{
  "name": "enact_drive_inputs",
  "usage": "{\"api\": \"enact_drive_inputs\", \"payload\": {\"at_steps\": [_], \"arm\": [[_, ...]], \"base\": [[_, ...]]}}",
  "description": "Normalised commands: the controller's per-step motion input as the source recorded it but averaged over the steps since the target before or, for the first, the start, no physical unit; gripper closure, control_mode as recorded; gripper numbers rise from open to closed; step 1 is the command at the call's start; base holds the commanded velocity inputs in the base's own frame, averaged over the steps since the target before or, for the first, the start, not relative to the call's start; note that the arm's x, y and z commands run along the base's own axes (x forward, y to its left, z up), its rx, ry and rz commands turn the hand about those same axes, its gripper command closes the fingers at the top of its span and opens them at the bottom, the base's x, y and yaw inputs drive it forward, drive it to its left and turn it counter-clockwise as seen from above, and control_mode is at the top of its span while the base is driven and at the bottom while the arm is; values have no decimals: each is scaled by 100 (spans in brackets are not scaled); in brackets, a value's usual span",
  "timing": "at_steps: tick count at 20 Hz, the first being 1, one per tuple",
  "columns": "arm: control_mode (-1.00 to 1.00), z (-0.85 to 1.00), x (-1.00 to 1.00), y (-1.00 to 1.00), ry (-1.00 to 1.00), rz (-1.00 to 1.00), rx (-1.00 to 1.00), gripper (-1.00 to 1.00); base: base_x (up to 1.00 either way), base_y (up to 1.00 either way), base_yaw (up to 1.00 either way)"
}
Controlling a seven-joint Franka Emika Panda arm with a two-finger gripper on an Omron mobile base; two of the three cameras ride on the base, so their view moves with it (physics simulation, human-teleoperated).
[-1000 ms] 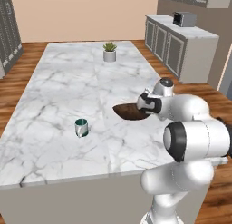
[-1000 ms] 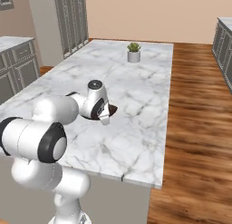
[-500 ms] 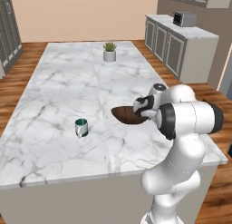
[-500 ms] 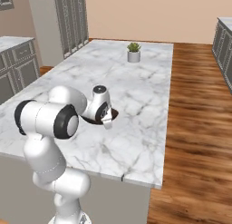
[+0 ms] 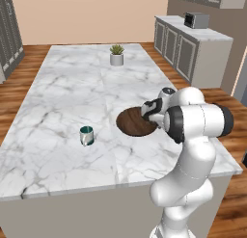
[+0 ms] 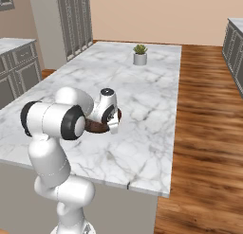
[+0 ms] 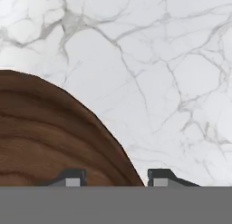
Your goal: Clear the mugs and bowl far away from the sink.
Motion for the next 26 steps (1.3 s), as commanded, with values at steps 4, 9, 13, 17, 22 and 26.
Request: {"api": "enact_drive_inputs", "payload": {"at_steps": [4, 9, 13, 17, 22, 26], "arm": [[-100, 56, -6, -3, 0, 7, 7, -100], [-100, 64, -24, 0, 1, 0, 3, -100], [-100, 55, -85, 0, -11, 0, 0, -100], [-100, 41, -100, 0, -16, 0, 0, -100], [-100, 48, -94, 4, -22, -10, 0, -100], [-100, 51, -81, 2, -25, 10, -5, -100]], "base": [[0, 0, 0], [0, 0, 0], [0, 0, 0], [0, 0, 0], [0, 0, 0], [0, 0, 0]]}}
